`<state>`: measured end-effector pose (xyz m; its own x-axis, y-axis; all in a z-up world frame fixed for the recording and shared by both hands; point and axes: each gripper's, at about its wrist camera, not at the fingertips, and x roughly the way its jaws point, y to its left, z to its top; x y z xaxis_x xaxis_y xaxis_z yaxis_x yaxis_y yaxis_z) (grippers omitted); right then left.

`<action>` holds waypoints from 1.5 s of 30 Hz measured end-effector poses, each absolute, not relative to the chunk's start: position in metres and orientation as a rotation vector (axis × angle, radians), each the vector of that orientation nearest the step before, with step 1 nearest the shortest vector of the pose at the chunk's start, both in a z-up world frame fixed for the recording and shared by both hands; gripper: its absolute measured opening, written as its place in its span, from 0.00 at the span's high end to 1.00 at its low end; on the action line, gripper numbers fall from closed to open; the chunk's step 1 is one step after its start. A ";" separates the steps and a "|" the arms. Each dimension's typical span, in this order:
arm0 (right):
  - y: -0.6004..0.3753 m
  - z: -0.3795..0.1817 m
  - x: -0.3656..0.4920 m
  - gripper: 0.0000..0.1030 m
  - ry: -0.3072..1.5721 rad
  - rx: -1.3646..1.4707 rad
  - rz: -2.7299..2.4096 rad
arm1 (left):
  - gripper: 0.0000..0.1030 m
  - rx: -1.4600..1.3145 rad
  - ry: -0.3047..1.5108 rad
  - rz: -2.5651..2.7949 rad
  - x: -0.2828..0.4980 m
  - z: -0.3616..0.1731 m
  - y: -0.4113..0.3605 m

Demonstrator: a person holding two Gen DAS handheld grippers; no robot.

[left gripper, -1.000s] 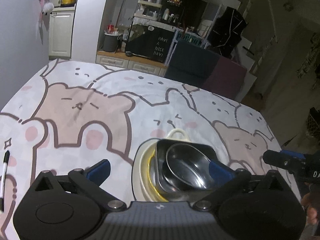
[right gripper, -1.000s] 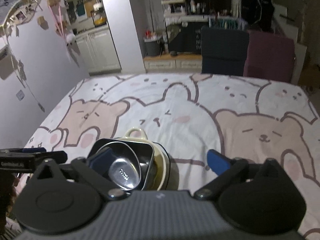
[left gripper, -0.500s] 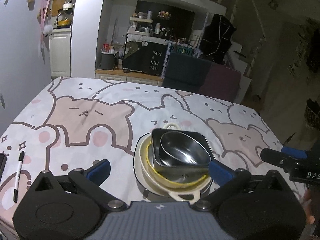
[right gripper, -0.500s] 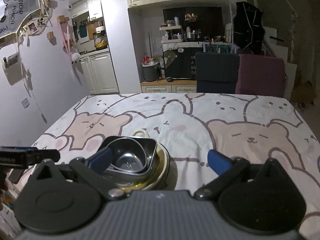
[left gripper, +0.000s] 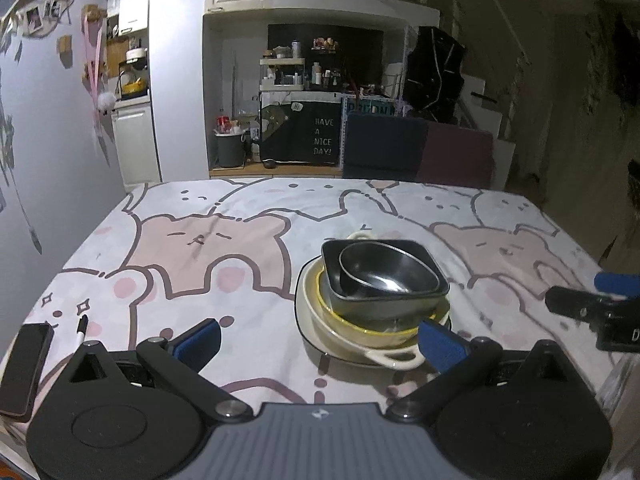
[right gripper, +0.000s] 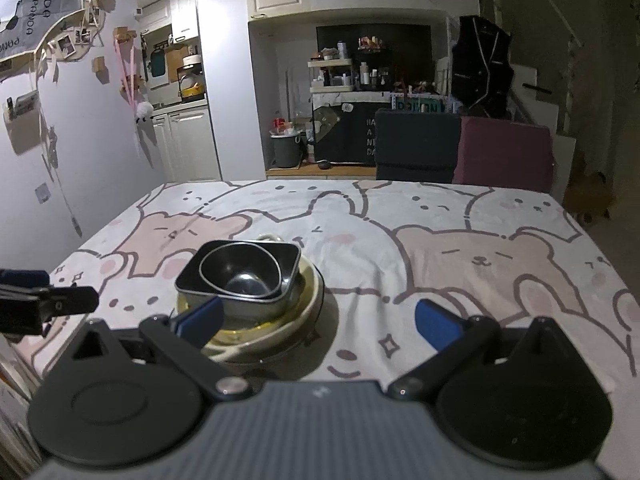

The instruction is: Organize plates and bowls

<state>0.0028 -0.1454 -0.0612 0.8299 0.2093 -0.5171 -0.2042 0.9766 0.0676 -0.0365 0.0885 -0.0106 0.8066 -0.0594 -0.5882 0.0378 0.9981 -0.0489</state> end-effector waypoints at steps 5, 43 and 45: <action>-0.146 -0.068 -0.008 0.01 0.546 0.002 0.212 | 0.00 -0.020 0.624 -0.073 -0.046 -0.014 0.087; -0.140 -0.076 -0.020 0.01 0.519 -0.001 0.211 | 0.00 -0.003 0.595 -0.088 -0.056 -0.016 0.085; -0.140 -0.076 -0.020 0.01 0.519 -0.001 0.211 | 0.00 -0.003 0.596 -0.088 -0.056 -0.016 0.085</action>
